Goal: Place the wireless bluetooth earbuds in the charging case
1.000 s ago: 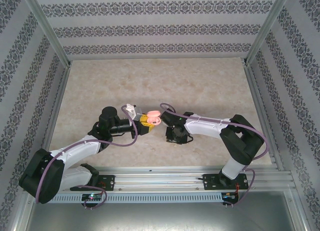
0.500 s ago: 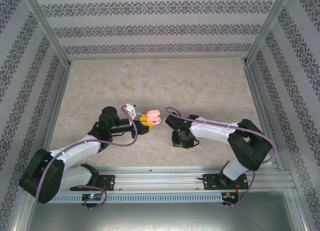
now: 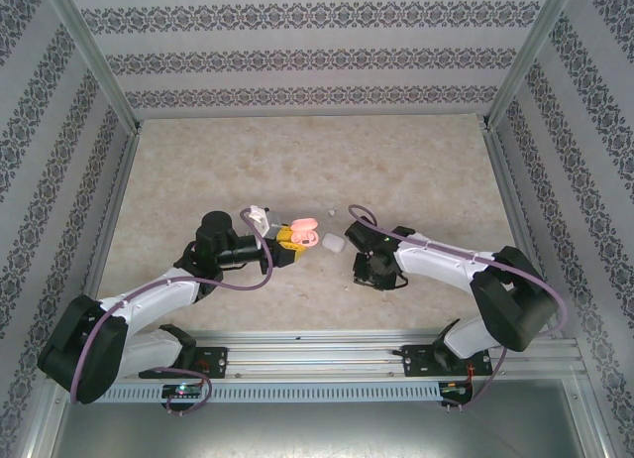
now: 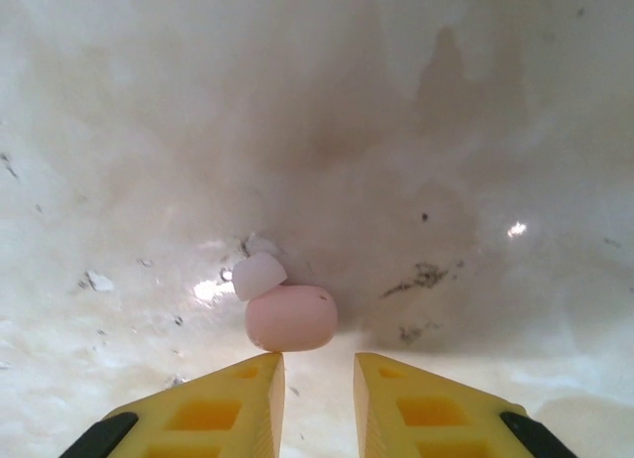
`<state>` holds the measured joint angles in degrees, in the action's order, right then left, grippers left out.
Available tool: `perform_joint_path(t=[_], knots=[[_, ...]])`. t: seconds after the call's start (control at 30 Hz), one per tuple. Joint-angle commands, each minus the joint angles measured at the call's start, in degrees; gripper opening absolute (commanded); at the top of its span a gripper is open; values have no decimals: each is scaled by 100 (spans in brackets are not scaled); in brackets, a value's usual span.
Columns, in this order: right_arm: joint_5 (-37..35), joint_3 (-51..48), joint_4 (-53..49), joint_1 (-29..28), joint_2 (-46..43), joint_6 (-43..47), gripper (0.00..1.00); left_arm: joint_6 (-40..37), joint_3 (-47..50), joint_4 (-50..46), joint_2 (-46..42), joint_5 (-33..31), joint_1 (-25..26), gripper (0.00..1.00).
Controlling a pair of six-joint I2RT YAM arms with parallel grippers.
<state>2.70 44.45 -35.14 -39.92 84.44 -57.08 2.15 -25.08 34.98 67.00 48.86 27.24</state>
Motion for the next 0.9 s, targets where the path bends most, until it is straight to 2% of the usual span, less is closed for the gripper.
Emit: perform_joint_path(t=[0.0, 0.33, 0.57, 0.67, 0.87], knots=[[85, -127, 253, 97, -62, 31, 24, -72, -20, 211, -73, 20, -47, 14], [-50, -77, 31, 222, -360, 9, 25, -92, 4, 180, -126, -20, -55, 14], [35, -189, 244, 88, -787, -435, 26, -87, -14, 176, -110, -22, -52, 14], [51, -233, 403, -65, -731, -677, 32, -86, -14, 176, -116, -15, -45, 14], [238, -480, 948, -270, -344, -1034, 34, -75, -14, 176, -122, -13, -49, 14]])
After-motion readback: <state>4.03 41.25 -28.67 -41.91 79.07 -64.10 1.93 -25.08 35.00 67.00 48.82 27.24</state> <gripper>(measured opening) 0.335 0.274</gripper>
